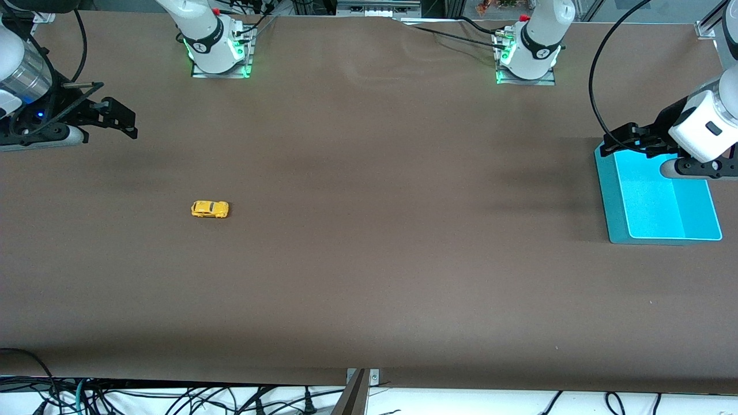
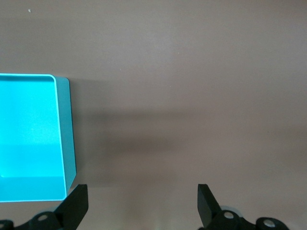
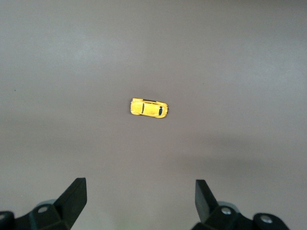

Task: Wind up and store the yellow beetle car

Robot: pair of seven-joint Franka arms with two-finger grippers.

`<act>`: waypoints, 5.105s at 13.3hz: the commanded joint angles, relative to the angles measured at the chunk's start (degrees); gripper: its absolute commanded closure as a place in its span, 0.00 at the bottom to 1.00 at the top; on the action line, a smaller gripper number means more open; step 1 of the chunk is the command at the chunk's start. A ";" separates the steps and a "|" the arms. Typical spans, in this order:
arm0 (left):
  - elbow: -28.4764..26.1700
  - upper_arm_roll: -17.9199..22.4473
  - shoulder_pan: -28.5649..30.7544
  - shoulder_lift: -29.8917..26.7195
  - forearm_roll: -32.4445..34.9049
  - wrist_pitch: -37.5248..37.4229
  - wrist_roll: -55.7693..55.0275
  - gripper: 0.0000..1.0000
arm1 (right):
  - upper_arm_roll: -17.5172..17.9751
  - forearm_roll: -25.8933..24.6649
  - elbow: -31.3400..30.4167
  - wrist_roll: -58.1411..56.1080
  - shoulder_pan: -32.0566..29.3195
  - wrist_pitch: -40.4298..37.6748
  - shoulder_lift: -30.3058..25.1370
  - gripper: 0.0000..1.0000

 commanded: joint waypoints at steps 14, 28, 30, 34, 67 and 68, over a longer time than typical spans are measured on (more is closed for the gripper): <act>1.98 0.38 -0.98 0.84 1.00 -1.27 0.95 0.00 | 0.38 -0.08 1.24 0.90 -0.23 -2.36 0.20 0.00; 1.98 0.29 -0.98 0.84 1.00 -1.27 1.04 0.00 | 0.12 0.18 2.21 1.07 -0.66 -1.84 0.90 0.00; 1.98 0.38 -0.98 0.84 1.00 -1.27 1.04 0.00 | 0.12 0.10 3.08 -0.06 -0.58 -1.75 0.90 0.00; 1.98 0.29 -0.98 0.84 1.00 -1.27 1.13 0.00 | 0.38 0.10 2.92 -1.73 -0.23 -2.28 1.60 0.00; 1.98 -0.85 -1.07 1.36 0.74 -4.35 26.95 0.00 | 2.05 -0.61 -32.51 -80.13 -0.93 62.22 23.65 0.01; 2.07 -1.64 -1.07 1.36 0.91 -4.35 28.27 0.00 | 2.05 -0.61 -32.51 -80.31 -0.93 63.02 24.18 0.03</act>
